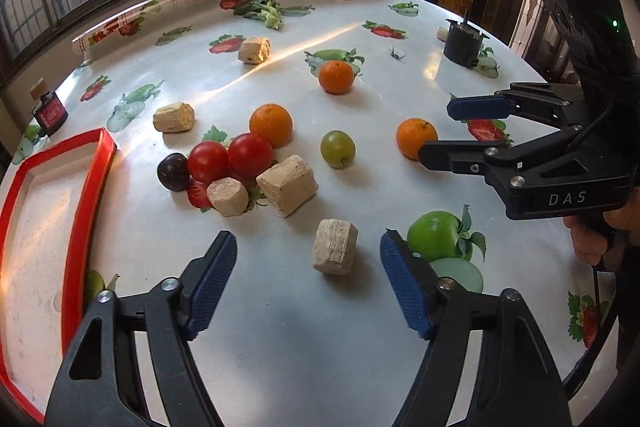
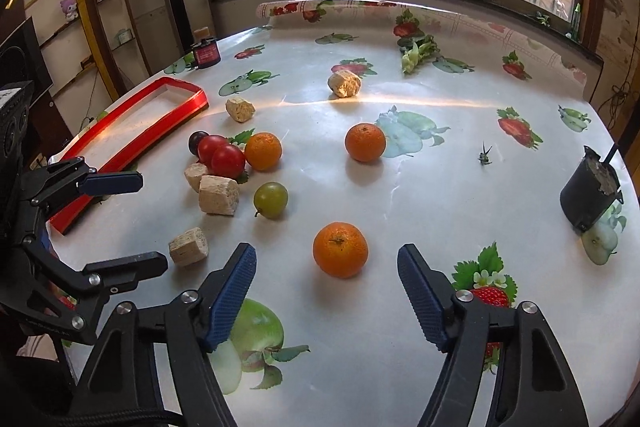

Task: Organize fruits
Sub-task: 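Grasp a beige block with the left tool while the right tool grasps an orange, then carry the block and orange into the red tray and release both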

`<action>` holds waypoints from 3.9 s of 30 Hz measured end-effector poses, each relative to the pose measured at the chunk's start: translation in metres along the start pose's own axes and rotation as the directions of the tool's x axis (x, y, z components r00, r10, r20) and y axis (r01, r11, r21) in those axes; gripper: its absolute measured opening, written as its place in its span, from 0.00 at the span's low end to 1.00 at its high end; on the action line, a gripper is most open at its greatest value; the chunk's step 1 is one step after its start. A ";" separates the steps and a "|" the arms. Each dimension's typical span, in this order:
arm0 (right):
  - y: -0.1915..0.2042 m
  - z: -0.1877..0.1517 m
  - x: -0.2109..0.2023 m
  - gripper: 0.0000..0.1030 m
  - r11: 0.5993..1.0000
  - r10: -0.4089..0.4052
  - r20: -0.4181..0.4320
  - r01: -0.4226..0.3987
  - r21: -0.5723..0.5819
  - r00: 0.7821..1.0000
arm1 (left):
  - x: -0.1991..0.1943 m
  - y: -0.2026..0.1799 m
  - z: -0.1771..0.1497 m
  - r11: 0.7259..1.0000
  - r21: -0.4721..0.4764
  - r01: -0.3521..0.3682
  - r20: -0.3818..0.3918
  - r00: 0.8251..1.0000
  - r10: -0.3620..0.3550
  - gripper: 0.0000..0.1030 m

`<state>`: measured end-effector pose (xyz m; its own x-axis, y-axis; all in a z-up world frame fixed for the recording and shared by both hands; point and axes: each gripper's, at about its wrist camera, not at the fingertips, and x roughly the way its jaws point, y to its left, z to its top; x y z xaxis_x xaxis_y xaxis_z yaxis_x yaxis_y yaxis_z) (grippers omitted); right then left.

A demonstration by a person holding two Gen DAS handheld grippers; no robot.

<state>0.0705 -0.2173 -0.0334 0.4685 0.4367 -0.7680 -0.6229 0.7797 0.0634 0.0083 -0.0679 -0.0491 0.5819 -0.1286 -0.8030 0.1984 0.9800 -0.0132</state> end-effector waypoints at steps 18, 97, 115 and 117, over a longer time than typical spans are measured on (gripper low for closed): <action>0.008 -0.004 0.014 0.34 1.000 -0.019 -0.015 0.019 0.014 1.000 | -0.007 0.020 -0.010 0.994 -0.064 0.094 -0.009 0.995 -0.094 0.21; 0.251 0.103 0.064 0.33 0.924 0.328 -0.026 -0.326 -0.201 0.944 | -0.101 0.231 -0.091 0.868 -0.431 -0.249 0.001 0.961 0.276 0.21; 0.276 0.126 0.161 0.34 0.931 0.258 -0.189 -0.296 -0.213 0.948 | -0.066 0.277 -0.103 0.822 -0.495 -0.283 -0.111 0.958 0.263 0.21; 0.277 0.124 0.166 0.35 0.931 0.250 -0.203 -0.293 -0.216 0.947 | -0.065 0.276 -0.103 0.822 -0.489 -0.290 -0.116 0.956 0.268 0.21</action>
<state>0.0541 0.1269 -0.0645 0.1604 0.5175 -0.8405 -0.8527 0.5015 0.1460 -0.0558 0.2267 -0.0624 0.5183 0.1575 -0.8406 -0.3917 0.9175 -0.0695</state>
